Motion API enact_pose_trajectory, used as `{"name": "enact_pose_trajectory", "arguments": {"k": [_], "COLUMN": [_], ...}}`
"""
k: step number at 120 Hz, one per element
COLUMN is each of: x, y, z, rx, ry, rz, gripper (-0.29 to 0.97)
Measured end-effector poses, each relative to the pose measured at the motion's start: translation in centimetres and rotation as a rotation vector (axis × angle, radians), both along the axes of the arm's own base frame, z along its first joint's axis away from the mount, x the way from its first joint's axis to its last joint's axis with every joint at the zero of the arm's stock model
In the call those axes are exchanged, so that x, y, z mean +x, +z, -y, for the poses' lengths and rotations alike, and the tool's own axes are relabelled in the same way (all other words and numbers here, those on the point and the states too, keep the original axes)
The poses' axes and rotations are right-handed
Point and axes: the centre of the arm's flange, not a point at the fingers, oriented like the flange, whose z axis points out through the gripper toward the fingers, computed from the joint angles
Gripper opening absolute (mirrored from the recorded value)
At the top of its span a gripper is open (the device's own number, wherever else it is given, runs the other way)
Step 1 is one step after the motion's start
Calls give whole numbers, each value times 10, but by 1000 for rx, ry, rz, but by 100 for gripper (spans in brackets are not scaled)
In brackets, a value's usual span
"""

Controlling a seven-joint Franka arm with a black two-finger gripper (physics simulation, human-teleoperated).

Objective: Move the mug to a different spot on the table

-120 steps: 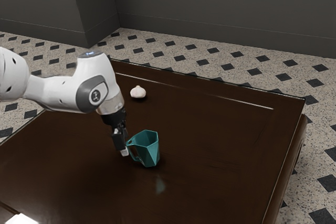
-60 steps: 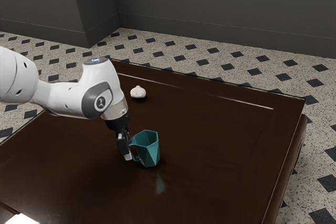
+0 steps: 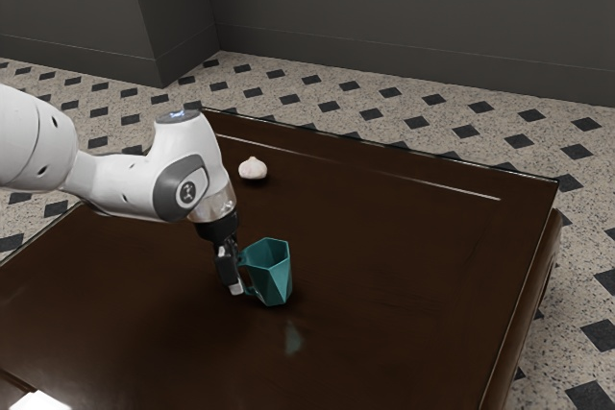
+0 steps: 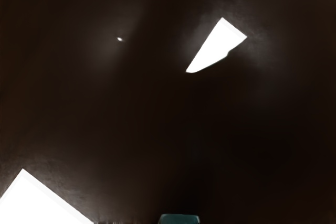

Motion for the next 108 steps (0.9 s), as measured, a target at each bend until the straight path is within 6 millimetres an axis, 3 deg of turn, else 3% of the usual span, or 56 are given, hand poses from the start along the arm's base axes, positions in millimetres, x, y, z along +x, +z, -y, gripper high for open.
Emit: {"name": "enact_pose_trajectory", "arguments": {"k": [24, 55, 108], "x": [2, 2, 13], "y": [-1, 1, 12], "z": [1, 7, 19], "rx": [2, 2, -54], "ry": [-1, -13, 16], "rz": [12, 26, 176], "gripper": [66, 22, 2]}}
